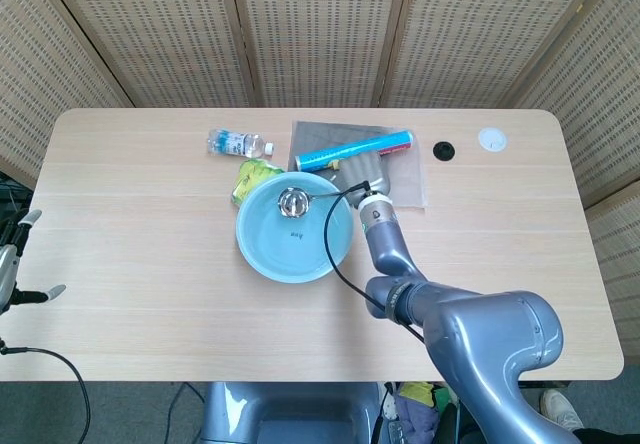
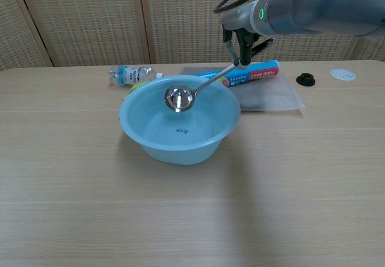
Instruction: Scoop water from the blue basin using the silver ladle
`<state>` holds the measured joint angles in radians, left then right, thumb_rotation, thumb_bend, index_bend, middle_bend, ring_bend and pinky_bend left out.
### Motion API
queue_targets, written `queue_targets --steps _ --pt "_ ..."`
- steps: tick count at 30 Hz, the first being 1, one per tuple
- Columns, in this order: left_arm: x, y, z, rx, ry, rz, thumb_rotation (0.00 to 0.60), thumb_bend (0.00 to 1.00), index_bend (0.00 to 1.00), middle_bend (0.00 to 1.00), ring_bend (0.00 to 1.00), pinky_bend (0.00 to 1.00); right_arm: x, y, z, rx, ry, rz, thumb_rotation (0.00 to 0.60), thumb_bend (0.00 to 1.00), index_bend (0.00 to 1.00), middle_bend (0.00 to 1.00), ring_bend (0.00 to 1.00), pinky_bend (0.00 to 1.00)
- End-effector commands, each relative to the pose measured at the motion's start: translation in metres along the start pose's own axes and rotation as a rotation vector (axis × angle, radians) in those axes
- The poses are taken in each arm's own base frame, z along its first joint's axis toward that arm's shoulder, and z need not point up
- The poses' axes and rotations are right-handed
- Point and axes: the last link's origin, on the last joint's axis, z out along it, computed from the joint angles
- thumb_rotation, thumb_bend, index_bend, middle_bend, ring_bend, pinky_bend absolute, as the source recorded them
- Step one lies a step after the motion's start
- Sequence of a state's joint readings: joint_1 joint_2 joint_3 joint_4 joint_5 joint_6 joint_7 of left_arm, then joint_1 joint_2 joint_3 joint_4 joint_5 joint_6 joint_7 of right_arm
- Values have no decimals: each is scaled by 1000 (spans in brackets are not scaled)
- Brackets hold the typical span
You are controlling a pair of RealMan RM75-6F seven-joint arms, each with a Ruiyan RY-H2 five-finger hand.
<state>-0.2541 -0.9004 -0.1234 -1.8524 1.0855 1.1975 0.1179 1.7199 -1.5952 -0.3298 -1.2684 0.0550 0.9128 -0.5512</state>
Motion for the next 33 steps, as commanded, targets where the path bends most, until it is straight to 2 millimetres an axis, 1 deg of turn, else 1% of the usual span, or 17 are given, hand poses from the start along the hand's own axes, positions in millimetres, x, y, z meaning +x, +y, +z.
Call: queue_targets --steps 1,5,11,17,19,23,25,30,33 --pt "0 0 0 1 2 -1 600 0 0 0 0 0 -11 -7 -2 14 24 -97 600 1000 903 966 1000 1000" --pt "1 -1 1 3 0 -4 600 0 0 0 0 0 -17 -9 -3 13 25 -185 600 1000 903 966 1000 1000" --pt "1 -1 2 2 -3 -3 600 0 0 0 0 0 -23 -11 -9 7 -23 -289 600 1000 903 966 1000 1000" --pt "-1 0 2 -2 -9 3 600 0 0 0 0 0 -27 -21 -21 3 -129 -309 600 1000 903 966 1000 1000" --pt "-1 1 2 -1 -9 5 600 0 0 0 0 0 -24 -24 -25 -3 -171 -282 600 1000 903 966 1000 1000" --pt "-1 1 2 2 -8 3 600 0 0 0 0 0 -18 -23 -31 -21 -254 -230 600 1000 905 966 1000 1000" --pt "-1 1 2 2 -9 4 600 0 0 0 0 0 -16 -22 -32 -23 -299 -164 600 1000 906 966 1000 1000" --pt "-2 1 2 2 -12 4 600 0 0 0 0 0 -10 -12 -34 -34 -401 7 600 1000 907 966 1000 1000" --pt "-3 2 2 1 -15 7 600 0 0 0 0 0 -3 -1 -34 -58 -449 122 600 1000 908 966 1000 1000"
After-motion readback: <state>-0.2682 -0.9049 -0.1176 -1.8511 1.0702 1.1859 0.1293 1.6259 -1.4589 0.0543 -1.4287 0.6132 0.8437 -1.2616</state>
